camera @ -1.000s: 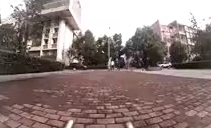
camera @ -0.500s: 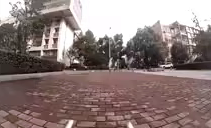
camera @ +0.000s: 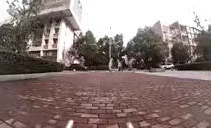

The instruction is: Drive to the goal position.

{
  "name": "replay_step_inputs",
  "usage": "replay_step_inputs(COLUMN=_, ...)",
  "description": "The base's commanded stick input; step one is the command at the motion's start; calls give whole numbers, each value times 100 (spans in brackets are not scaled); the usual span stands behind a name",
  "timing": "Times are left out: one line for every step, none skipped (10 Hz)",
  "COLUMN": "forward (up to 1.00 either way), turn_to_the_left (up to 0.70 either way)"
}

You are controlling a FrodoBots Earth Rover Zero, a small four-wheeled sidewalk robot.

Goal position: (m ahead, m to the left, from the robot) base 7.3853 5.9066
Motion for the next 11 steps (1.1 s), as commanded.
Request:
replay_step_inputs(forward=70, turn_to_the_left=0)
replay_step_inputs(forward=70, turn_to_the_left=0)
replay_step_inputs(forward=70, turn_to_the_left=0)
replay_step_inputs(forward=70, turn_to_the_left=0)
replay_step_inputs(forward=70, turn_to_the_left=0)
replay_step_inputs(forward=70, turn_to_the_left=0)
replay_step_inputs(forward=70, turn_to_the_left=0)
replay_step_inputs(forward=70, turn_to_the_left=0)
replay_step_inputs(forward=70, turn_to_the_left=0)
replay_step_inputs(forward=70, turn_to_the_left=0)
replay_step_inputs(forward=70, turn_to_the_left=0)
